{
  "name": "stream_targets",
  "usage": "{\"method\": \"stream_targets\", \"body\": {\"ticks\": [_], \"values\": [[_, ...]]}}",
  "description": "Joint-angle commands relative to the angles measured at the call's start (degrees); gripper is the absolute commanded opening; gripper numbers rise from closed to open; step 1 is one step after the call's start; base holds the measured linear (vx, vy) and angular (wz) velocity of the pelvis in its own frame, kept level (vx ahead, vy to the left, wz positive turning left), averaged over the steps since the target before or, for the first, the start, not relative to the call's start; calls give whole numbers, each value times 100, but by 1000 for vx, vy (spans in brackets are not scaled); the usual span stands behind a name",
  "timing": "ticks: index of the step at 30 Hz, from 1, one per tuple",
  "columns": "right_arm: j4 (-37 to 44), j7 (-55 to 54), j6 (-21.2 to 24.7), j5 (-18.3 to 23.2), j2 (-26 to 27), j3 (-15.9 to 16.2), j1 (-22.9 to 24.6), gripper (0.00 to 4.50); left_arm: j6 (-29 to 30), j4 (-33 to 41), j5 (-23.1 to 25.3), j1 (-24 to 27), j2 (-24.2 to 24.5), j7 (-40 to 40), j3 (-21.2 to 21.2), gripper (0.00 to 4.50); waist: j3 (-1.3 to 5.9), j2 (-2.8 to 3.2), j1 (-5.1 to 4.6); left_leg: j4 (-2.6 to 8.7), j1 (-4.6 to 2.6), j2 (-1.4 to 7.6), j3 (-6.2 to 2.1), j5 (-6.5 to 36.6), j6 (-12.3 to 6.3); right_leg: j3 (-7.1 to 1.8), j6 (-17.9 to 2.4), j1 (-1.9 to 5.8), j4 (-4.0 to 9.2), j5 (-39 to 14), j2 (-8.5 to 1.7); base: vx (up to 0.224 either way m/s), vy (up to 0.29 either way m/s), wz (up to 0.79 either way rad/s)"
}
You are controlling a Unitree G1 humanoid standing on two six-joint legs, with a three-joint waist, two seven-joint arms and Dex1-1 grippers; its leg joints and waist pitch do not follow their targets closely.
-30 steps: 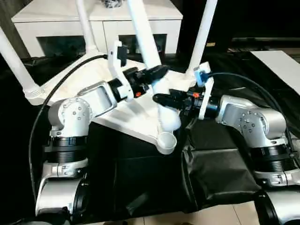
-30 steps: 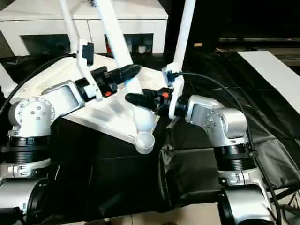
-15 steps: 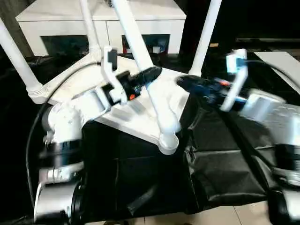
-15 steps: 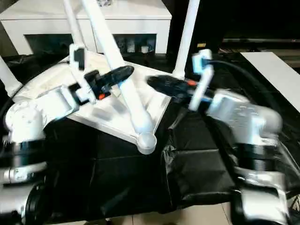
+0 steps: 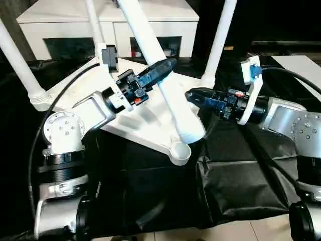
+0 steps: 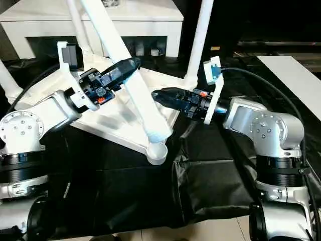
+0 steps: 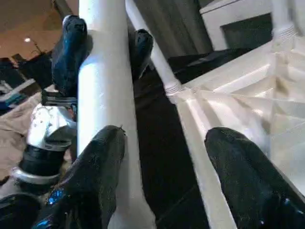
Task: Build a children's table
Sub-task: Pick table leg
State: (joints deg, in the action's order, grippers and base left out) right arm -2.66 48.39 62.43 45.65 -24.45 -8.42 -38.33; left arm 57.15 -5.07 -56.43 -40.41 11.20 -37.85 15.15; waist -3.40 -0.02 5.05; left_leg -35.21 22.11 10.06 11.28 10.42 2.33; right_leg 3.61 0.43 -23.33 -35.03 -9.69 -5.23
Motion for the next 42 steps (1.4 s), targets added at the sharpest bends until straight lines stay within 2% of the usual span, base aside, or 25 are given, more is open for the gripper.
{"method": "stream_targets", "body": {"ticks": [1,5,9,10,11,14,16,22,23,24,27,29,33,35,40,42], "values": [[63,207,136,234,-19,153,-170,342,-116,174,233,32,104,-274,-367,188,431,-67,-6,425,-140,258,-117,794,49,-238,-1073,272,384,-1340,-282,0,0,0],[129,497,181,238,-122,404,-138,381,-475,282,674,42,345,-727,-872,188,426,-71,0,435,-136,273,-117,798,64,-248,-1065,277,383,-1345,-299,0,0,0],[295,718,191,204,-173,633,-75,415,-680,268,914,-15,429,-919,-1118,188,421,-81,-5,439,-140,275,-121,880,150,-251,-1048,282,381,-1409,-304,0,0,0],[356,783,139,114,-213,782,-40,423,-700,272,922,-38,437,-961,-1156,188,420,-83,-10,439,-135,273,-120,882,155,-253,-1047,282,377,-1400,-300,0,0,0],[356,783,139,114,-213,782,-40,426,-700,272,922,-38,437,-961,-1156,188,419,-76,-10,438,-138,275,-120,881,165,-256,-1048,281,378,-1380,-302,0,0,0],[255,783,-174,-287,-233,1230,-13,427,-816,400,1038,-26,562,-1292,-1424,188,419,-69,-11,442,-139,271,-123,914,207,-251,-1094,267,379,-1421,-307,0,0,0],[181,787,-240,-388,-220,1362,-27,427,-883,482,1104,-3,623,-1452,-1567,188,421,-77,-20,446,-138,277,-125,931,219,-254,-1093,272,370,-1425,-308,0,0,0],[146,928,-260,-432,-266,1506,-46,427,-943,594,1214,13,761,-1737,-1770,188,424,-82,-15,435,-137,273,-116,889,172,-260,-1156,276,346,-1313,-302,0,0,0],[132,973,-281,-450,-280,1540,-51,427,-946,597,1223,12,778,-1764,-1786,188,421,-101,-19,433,-135,272,-111,889,164,-261,-1165,276,349,-1304,-302,0,0,0],[122,1019,-295,-466,-296,1578,-55,401,-953,611,1235,13,812,-1811,-1819,188,422,-92,-13,435,-139,277,-118,895,169,-259,-1172,278,344,-1316,-306,0,0,0],[111,1153,-325,-496,-350,1685,-39,394,-1011,608,1255,20,872,-1946,-1891,188,418,-93,-18,434,-142,276,-114,942,175,-263,-1155,271,353,-1386,-303,0,0,0],[140,1212,-307,-490,-387,1716,-15,362,-1032,587,1284,17,888,-1975,-1910,188,418,-92,-16,434,-146,280,-117,946,179,-262,-1157,273,355,-1409,-308,0,0,0],[180,1308,-313,-510,-463,1778,17,344,-1061,533,1328,-2,922,-2057,-1945,188,422,-85,-19,430,-138,276,-116,921,168,-264,-1182,277,347,-1310,-301,0,0,0],[206,1358,-327,-521,-508,1809,36,314,-1064,511,1338,-15,942,-2112,-1972,188,429,-73,-13,426,-143,278,-117,908,161,-261,-1214,278,341,-1281,-305,0,0,0],[208,1414,-339,-551,-513,1821,47,294,-1085,495,1368,-25,947,-2184,-2008,188,431,-81,-17,420,-141,276,-115,907,144,-262,-1264,282,335,-1226,-303,0,0,0],[198,1417,-354,-547,-506,1825,49,264,-1083,507,1356,-23,938,-2216,-2005,188,430,-72,-16,418,-141,275,-115,907,142,-260,-1280,281,334,-1218,-301,0,0,0]]}}
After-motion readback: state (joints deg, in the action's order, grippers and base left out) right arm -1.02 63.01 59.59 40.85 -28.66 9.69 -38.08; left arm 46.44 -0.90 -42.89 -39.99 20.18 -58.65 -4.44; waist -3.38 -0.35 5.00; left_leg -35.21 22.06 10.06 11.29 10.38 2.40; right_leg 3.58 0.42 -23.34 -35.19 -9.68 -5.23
